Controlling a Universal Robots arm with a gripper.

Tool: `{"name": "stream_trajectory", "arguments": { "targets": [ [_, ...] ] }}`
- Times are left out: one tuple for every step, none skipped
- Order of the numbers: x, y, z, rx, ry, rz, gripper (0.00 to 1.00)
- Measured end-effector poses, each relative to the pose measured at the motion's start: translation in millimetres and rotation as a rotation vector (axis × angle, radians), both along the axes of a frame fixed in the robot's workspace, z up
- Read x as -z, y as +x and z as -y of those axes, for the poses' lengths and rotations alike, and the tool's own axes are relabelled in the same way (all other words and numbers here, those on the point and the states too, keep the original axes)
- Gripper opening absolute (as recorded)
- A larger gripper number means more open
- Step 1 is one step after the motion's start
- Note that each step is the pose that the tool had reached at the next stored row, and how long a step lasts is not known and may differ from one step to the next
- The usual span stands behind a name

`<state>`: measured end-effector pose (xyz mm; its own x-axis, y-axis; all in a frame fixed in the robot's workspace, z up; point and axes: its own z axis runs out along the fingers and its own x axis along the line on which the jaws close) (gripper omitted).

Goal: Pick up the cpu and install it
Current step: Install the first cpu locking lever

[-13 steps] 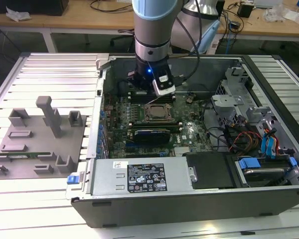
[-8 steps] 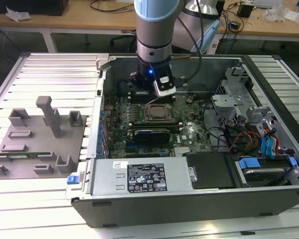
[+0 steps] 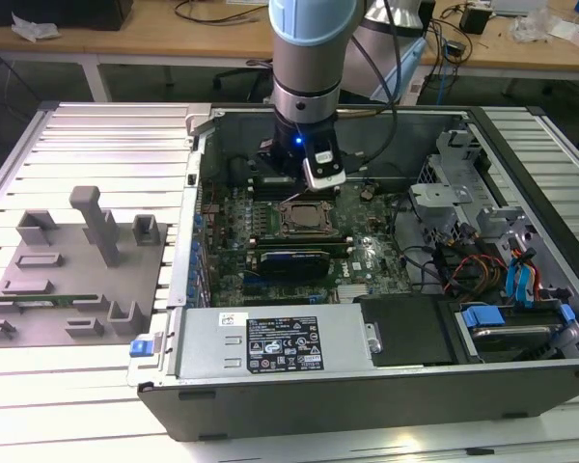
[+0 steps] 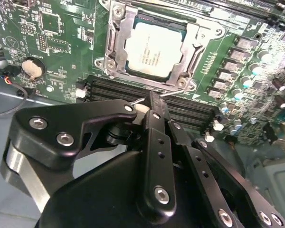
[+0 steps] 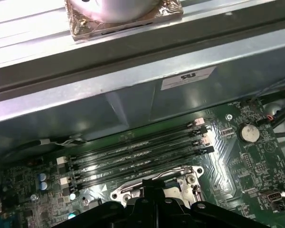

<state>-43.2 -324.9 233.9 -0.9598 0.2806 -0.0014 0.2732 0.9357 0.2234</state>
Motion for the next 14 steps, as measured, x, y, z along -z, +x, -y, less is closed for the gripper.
{"name": "stream_trajectory", "arguments": {
  "targets": [
    [0.5,0.2,-0.8,0.002,0.0001,0.0001,0.11],
    [1.0,0.2,-2.0,0.003,0.0001,0.0002,0.11],
    [1.7,0.2,-4.3,0.004,0.0001,0.0001,0.11],
    [2.3,0.2,-6.3,0.004,0.0001,0.0001,0.11],
    [2.9,0.2,-7.5,0.004,0.0000,0.0001,0.11],
    [4.1,0.2,-8.2,0.005,0.0003,0.0002,0.11],
    [5.2,0.2,-8.6,0.005,0.0003,0.0002,0.11],
    [6.7,0.3,-9.0,0.006,0.0002,0.0001,0.11],
    [8.3,0.3,-9.3,0.007,0.0002,0.0001,0.11],
    [10.6,0.3,-9.9,0.008,0.0003,0.0002,0.11],
    [11.3,0.3,-10.1,0.009,0.0002,0.0001,0.11],
    [11.9,0.5,-10.3,0.010,0.0000,0.0001,0.11],
    [12.8,1.7,-10.6,0.011,-0.0003,0.0000,0.11],
    [13.4,2.8,-10.7,0.012,-0.0004,0.0001,0.11]
  ]
}}
